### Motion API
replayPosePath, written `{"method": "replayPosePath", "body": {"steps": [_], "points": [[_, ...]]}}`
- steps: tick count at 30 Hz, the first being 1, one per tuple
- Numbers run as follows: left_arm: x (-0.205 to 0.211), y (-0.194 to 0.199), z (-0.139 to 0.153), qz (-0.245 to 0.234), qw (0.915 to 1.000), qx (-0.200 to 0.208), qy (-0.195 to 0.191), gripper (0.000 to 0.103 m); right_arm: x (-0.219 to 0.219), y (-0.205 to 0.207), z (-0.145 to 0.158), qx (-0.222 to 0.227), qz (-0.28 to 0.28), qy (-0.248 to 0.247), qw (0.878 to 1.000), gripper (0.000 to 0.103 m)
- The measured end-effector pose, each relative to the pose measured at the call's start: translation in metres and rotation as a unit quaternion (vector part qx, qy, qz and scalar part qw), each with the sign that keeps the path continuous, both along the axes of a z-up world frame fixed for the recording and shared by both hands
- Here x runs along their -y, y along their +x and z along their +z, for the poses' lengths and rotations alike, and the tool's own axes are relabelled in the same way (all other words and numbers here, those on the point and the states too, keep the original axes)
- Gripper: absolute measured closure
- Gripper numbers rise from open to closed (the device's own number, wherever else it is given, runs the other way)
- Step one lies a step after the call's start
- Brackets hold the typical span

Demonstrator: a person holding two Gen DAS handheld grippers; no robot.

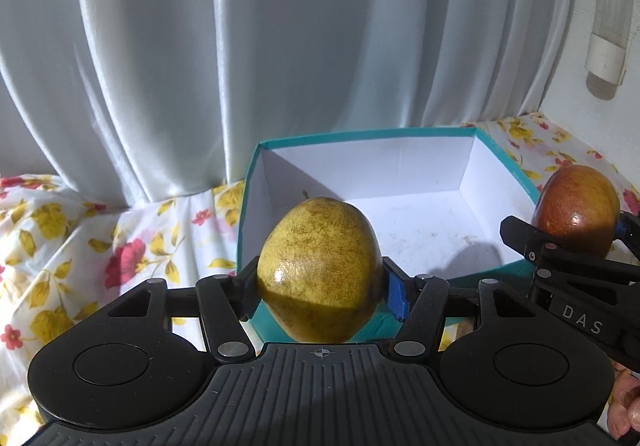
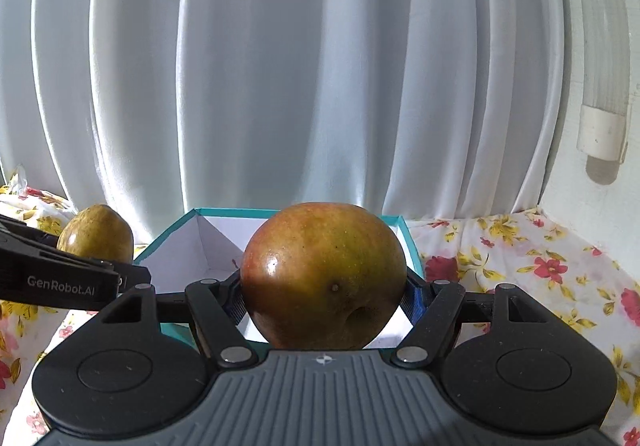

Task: Organize fruits
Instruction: 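Carry the pear into the teal box with the left tool while the right tool carries the apple there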

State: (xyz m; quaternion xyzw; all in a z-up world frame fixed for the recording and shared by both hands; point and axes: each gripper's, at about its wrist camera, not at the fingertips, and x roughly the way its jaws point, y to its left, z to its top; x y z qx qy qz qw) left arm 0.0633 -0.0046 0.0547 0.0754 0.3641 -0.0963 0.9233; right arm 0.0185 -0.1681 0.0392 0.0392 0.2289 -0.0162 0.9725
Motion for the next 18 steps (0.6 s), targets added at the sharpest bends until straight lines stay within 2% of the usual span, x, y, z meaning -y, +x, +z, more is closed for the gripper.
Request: {"method": "replayPosePath", "body": {"steps": [5, 18], "points": [[0.001, 0.009, -0.006, 0.014, 0.9998, -0.001, 0.011, 0.038, 0.003, 0.011, -0.016, -0.019, -0.001, 0.002, 1.0, 0.031], [0.008, 0.031, -0.027, 0.019, 0.9994, -0.013, 0.026, 0.038, 0.003, 0.027, -0.039, -0.022, -0.01, -0.013, 1.0, 0.031]]}}
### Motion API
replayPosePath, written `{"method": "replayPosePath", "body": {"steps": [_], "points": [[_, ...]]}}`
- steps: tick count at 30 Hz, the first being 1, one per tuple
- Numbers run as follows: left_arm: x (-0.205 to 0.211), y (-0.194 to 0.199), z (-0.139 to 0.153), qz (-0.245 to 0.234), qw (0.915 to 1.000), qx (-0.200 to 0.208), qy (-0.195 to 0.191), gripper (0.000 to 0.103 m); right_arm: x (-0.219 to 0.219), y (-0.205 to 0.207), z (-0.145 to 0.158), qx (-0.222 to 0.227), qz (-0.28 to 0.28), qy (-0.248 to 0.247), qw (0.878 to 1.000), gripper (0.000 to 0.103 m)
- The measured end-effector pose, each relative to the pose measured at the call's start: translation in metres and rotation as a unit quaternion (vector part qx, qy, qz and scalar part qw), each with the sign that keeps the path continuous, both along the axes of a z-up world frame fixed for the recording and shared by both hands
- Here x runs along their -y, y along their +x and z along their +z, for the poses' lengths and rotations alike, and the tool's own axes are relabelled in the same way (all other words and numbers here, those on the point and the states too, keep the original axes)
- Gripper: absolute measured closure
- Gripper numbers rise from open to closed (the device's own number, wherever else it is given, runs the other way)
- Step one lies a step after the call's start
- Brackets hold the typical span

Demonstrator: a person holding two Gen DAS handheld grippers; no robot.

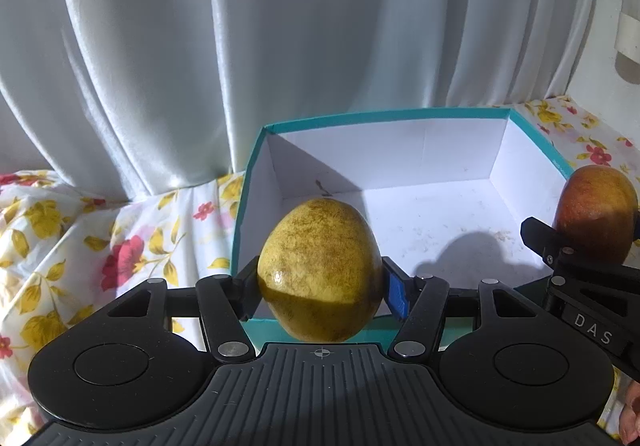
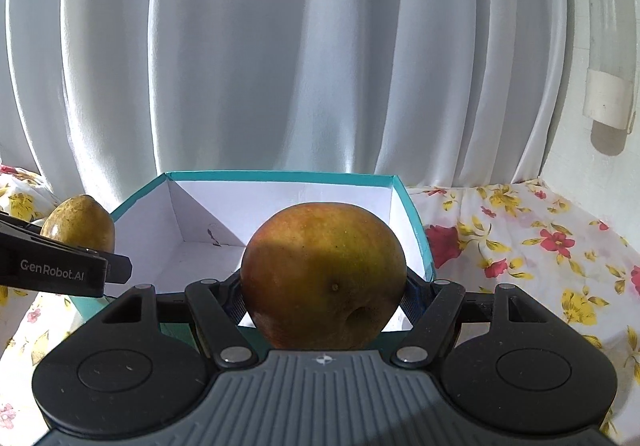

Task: Organize fruits
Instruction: 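Carry the pear into the teal box with the left tool while the right tool carries the apple there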

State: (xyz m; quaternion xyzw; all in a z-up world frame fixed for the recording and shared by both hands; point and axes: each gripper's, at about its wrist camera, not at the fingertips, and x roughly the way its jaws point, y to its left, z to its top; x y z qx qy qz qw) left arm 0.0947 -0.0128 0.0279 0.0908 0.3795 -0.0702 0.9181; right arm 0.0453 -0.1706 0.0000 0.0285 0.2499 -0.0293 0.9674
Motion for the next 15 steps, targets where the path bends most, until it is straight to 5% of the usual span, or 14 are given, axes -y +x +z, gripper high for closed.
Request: {"method": "replayPosePath", "body": {"steps": [15], "points": [[0.002, 0.02, -0.019, 0.003, 0.9996, -0.03, 0.003, 0.039, -0.004, 0.021, -0.012, -0.013, 0.004, -0.025, 1.0, 0.031]]}}
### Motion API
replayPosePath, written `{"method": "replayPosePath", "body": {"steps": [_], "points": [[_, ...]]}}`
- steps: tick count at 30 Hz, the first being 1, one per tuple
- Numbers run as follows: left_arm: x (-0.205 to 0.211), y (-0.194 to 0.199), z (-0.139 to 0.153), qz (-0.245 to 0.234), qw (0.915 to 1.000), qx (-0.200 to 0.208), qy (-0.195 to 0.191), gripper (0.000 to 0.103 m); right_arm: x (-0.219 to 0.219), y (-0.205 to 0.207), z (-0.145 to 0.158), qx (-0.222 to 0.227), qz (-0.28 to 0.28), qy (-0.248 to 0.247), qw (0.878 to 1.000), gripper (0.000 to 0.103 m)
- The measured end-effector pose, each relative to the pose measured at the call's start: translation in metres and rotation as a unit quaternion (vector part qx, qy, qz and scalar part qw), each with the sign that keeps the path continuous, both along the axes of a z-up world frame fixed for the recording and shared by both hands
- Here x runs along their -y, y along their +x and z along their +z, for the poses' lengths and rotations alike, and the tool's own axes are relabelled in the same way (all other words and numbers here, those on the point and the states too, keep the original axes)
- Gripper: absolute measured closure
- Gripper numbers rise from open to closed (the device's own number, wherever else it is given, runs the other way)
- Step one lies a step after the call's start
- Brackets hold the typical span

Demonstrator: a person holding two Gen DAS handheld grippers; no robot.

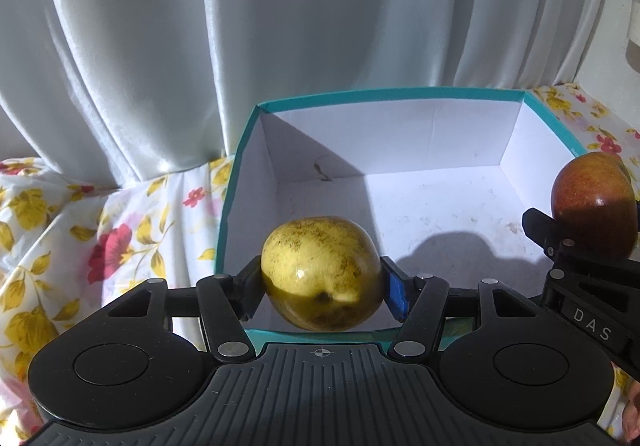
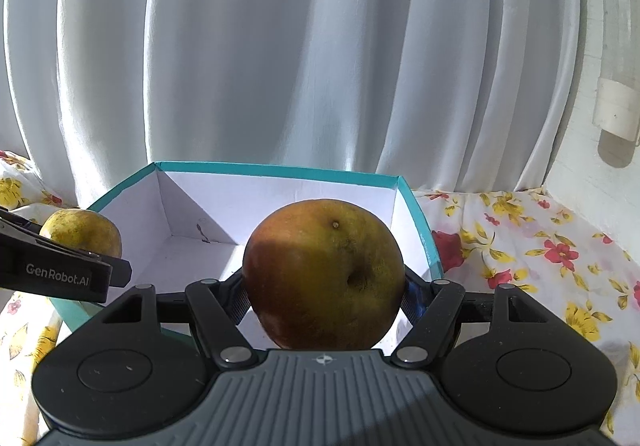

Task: Organize fruits
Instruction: 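Carry the pear into the teal box with the left tool while the right tool carries the apple there, then open both tools to drop the pear and apple into the box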

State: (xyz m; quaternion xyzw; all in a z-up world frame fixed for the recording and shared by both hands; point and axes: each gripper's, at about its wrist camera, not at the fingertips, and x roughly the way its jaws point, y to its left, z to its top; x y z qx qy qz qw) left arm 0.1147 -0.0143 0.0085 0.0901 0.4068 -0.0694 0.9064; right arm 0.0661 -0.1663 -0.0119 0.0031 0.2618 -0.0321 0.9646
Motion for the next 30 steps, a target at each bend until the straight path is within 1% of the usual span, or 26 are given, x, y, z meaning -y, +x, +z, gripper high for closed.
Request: {"method": "replayPosePath", "body": {"steps": [8, 12, 22, 25, 26, 27, 30], "points": [[-0.001, 0.006, -0.008, 0.003, 0.9999, -0.014, 0.001, 0.039, 0.0, 0.01, -0.008, -0.021, -0.005, -0.006, 1.0, 0.031], [-0.002, 0.01, -0.011, 0.005, 0.9998, -0.017, 0.001, 0.039, 0.003, 0.014, -0.013, -0.036, -0.01, 0.001, 0.999, 0.031], [-0.004, 0.013, -0.012, 0.003, 0.9996, -0.028, -0.01, 0.039, 0.005, 0.015, -0.014, -0.039, -0.004, 0.004, 0.999, 0.031], [-0.001, 0.009, -0.01, 0.002, 0.9999, -0.014, 0.005, 0.039, 0.005, 0.015, -0.014, -0.039, -0.003, 0.004, 0.999, 0.031], [0.0, 0.009, -0.01, 0.002, 0.9999, -0.012, 0.007, 0.036, 0.005, 0.015, -0.014, -0.04, -0.003, 0.003, 0.999, 0.031], [-0.001, 0.009, -0.009, 0.001, 0.9999, -0.013, 0.006, 0.036, 0.004, 0.015, -0.013, -0.039, -0.003, 0.001, 0.999, 0.031], [-0.003, 0.007, -0.007, 0.007, 0.9999, -0.013, 0.003, 0.036, 0.002, 0.01, -0.009, -0.021, -0.006, -0.012, 1.0, 0.031]]}}
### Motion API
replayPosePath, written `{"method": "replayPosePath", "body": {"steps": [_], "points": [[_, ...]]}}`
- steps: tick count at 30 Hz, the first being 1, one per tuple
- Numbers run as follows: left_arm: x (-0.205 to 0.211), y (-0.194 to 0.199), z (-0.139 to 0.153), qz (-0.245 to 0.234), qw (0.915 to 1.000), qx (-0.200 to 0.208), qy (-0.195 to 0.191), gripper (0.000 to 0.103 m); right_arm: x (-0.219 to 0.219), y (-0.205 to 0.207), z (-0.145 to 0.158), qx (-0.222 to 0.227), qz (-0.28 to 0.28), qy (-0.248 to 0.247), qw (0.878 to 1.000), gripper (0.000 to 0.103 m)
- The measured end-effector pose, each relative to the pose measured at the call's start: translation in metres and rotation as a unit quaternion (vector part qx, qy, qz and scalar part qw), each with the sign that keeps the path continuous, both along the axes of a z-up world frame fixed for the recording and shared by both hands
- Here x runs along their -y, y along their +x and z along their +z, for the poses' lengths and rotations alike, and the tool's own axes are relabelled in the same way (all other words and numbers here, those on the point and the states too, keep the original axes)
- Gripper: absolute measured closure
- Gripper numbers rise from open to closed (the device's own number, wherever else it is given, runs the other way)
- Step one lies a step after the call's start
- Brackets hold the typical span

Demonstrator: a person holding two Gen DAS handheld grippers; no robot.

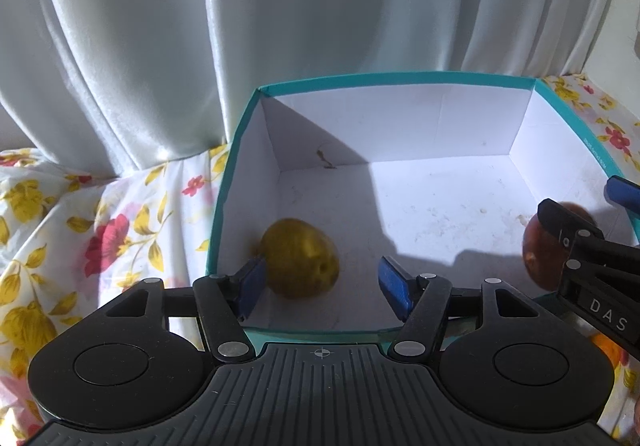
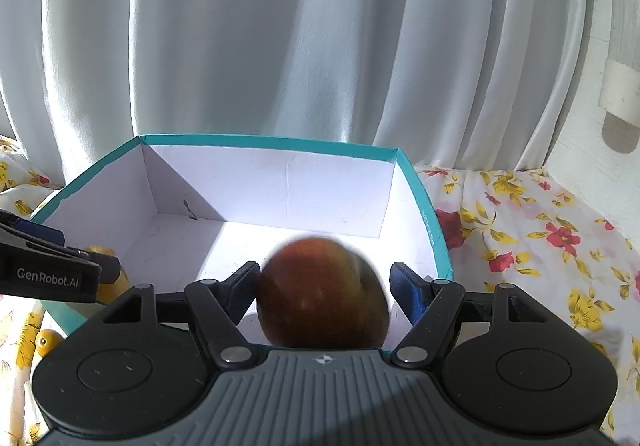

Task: Organize fruits
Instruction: 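Open both tools to drop the pear and apple into the box, then reach the left tool to a mandarin while the right tool reaches another mandarin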

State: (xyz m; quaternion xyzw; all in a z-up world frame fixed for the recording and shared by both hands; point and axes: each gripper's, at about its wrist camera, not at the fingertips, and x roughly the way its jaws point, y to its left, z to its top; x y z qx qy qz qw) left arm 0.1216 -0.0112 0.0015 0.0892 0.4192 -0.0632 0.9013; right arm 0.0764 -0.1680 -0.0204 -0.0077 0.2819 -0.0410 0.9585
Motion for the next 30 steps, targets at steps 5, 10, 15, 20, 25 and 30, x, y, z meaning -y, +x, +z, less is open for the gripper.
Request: {"method": "replayPosePath", "body": {"steps": [5, 10, 15, 20, 25, 30], "points": [[-0.007, -0.014, 0.017, 0.003, 0.9997, 0.025, -0.009, 0.035, 0.002, -0.011, 0.011, 0.027, -0.001, 0.002, 1.0, 0.016], [-0.026, -0.046, 0.038, 0.016, 0.9962, 0.084, -0.014, 0.025, 0.013, -0.039, 0.027, 0.067, -0.007, 0.024, 0.997, 0.003], [-0.042, -0.079, 0.025, 0.011, 0.9946, 0.103, -0.005, 0.021, 0.027, -0.08, 0.038, 0.107, -0.006, 0.078, 0.991, 0.003], [-0.053, -0.102, -0.003, 0.014, 0.9974, 0.069, -0.013, 0.021, 0.018, -0.115, 0.019, 0.121, -0.014, 0.048, 0.991, 0.0], [-0.062, -0.115, -0.02, 0.024, 0.9978, 0.062, 0.001, 0.021, 0.006, -0.131, -0.009, 0.052, -0.004, 0.014, 0.999, 0.0], [-0.065, -0.119, -0.033, 0.024, 0.998, 0.058, 0.005, 0.021, 0.004, -0.138, -0.017, 0.045, -0.026, -0.004, 0.999, 0.0]]}}
